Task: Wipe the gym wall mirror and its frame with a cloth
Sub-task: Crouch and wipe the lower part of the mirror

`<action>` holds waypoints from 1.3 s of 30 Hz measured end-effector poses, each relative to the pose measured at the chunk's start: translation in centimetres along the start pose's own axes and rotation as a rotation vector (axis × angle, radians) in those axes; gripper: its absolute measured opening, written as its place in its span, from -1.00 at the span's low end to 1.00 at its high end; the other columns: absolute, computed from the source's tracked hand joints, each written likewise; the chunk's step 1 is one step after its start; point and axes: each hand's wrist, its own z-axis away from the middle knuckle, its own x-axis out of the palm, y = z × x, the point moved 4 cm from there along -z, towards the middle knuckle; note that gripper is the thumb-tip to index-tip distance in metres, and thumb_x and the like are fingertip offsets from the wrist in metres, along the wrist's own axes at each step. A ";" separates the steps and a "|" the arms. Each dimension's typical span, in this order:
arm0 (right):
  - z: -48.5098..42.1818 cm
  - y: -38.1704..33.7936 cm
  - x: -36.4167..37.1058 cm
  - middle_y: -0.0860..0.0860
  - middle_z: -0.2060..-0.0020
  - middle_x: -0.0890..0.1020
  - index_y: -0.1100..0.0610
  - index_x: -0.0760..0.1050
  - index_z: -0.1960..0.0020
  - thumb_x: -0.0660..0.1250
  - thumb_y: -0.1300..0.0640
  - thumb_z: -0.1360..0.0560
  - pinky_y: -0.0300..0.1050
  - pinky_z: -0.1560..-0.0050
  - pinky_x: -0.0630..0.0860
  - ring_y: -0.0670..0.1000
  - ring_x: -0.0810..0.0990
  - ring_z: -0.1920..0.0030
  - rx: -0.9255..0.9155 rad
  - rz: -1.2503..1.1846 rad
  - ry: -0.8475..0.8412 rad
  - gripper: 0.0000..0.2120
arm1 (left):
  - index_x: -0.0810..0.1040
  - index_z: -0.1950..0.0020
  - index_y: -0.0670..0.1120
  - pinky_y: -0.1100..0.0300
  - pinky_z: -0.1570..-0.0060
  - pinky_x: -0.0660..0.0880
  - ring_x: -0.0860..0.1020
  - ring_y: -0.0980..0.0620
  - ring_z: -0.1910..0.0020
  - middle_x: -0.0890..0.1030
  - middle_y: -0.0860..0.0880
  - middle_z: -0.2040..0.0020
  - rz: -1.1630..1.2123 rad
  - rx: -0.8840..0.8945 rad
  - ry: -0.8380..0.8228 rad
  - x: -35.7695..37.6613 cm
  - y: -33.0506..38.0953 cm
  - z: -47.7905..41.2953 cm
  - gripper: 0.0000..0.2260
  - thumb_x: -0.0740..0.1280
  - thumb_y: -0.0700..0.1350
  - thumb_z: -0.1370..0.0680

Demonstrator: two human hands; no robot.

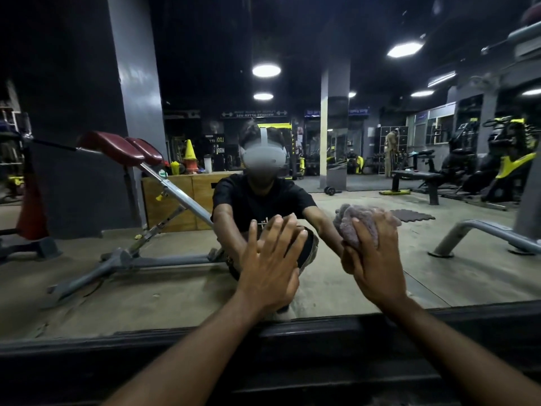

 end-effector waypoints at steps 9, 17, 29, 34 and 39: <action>2.3 -0.1 0.5 0.26 -0.57 0.24 0.10 0.30 -0.55 0.22 0.09 -0.62 0.43 -0.52 0.14 0.36 0.18 -0.57 -0.315 0.033 -0.149 -0.49 | 0.25 -0.62 -0.10 -0.42 -0.45 0.16 0.12 -0.24 -0.63 0.13 -0.19 -0.65 -0.004 -0.014 -0.054 0.6 3.0 -1.2 -0.28 0.30 0.09 -0.49; 6.3 4.3 -1.1 0.22 -0.60 0.15 0.14 0.25 -0.59 0.30 0.18 -0.58 0.38 -0.56 0.01 0.33 0.05 -0.61 0.063 -0.079 -0.076 -0.40 | 0.27 -0.61 -0.16 -0.45 -0.45 0.16 0.12 -0.26 -0.62 0.16 -0.21 -0.64 -0.046 -0.017 0.000 2.7 8.2 -0.6 -0.30 0.27 0.06 -0.50; 10.0 9.1 -2.7 0.22 -0.58 0.20 0.12 0.24 -0.60 0.23 0.18 -0.61 0.27 -0.61 -0.03 0.27 0.07 -0.61 0.232 -0.082 -0.021 -0.44 | 0.30 -0.59 -0.21 -0.47 -0.44 0.14 0.14 -0.28 -0.61 0.19 -0.22 -0.63 -0.038 -0.107 -0.032 4.5 13.5 -0.1 -0.31 0.30 0.01 -0.50; 13.1 7.1 -1.2 0.14 -0.60 0.16 0.04 0.25 -0.59 0.22 0.14 -0.64 0.31 -0.56 0.09 0.26 0.10 -0.61 -0.131 -0.141 -0.194 -0.48 | 0.31 -0.59 -0.19 -0.50 -0.41 0.13 0.16 -0.26 -0.61 0.21 -0.18 -0.63 -0.056 -0.043 -0.037 5.4 15.0 0.0 -0.29 0.36 0.00 -0.47; 10.7 14.5 -4.9 0.16 -0.50 0.31 0.13 0.33 -0.50 0.26 0.15 -0.55 0.31 -0.45 0.24 0.30 0.28 -0.50 0.350 -0.021 0.004 -0.49 | 0.29 -0.59 -0.22 -0.51 -0.43 0.12 0.15 -0.24 -0.62 0.18 -0.20 -0.64 -0.072 0.015 0.030 4.8 15.3 -1.6 -0.29 0.37 -0.01 -0.49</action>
